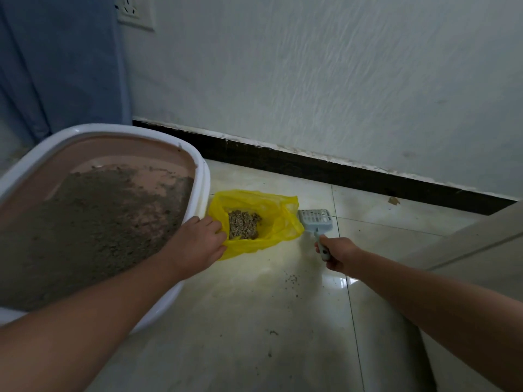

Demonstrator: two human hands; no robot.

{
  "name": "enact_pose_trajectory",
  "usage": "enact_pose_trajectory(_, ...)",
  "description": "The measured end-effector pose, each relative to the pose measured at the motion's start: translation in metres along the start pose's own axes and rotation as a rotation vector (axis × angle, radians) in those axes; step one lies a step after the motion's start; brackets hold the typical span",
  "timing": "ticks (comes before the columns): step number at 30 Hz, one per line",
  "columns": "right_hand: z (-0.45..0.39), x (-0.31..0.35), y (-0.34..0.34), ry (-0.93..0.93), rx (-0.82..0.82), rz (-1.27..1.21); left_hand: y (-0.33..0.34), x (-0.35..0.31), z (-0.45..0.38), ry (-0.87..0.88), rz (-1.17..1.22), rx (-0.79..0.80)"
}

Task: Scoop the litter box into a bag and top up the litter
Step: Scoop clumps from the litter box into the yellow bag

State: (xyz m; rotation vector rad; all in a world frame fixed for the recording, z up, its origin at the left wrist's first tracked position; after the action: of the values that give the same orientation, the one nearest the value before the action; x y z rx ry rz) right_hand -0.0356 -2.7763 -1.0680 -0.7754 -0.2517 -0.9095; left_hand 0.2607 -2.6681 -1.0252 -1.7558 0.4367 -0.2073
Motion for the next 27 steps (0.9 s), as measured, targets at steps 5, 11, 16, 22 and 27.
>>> enact_pose_trajectory(5,0.000,0.020,0.005,-0.091,-0.071,0.011,-0.001,-0.002,-0.001,0.005,0.029,0.019)
enact_pose_trajectory(11,0.006,0.050,0.011,-0.213,-0.085,-0.004,-0.005,-0.001,0.001,-0.009,0.113,0.049)
enact_pose_trajectory(16,0.015,0.060,0.014,-0.264,-0.039,-0.004,-0.018,-0.004,0.008,-0.047,0.275,-0.022)
enact_pose_trajectory(22,0.022,0.065,0.012,-0.306,-0.058,0.014,-0.060,0.009,0.000,-0.154,0.401,-0.231)
enact_pose_trajectory(27,0.028,0.076,0.014,-0.346,-0.058,0.017,-0.092,-0.008,-0.005,-0.108,0.395,-0.323)
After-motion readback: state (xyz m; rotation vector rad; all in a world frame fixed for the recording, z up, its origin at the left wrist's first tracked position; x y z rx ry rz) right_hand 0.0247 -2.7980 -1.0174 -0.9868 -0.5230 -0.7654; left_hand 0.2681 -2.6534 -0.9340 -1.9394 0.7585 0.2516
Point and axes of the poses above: each hand's wrist, its own z-axis away from the middle knuckle, its own y-axis out of the palm, x = y × z, the point moved 7 cm from there along -z, towards the middle knuckle, and after that the axes turned 12 degrees about z, right-handed, at the moved point
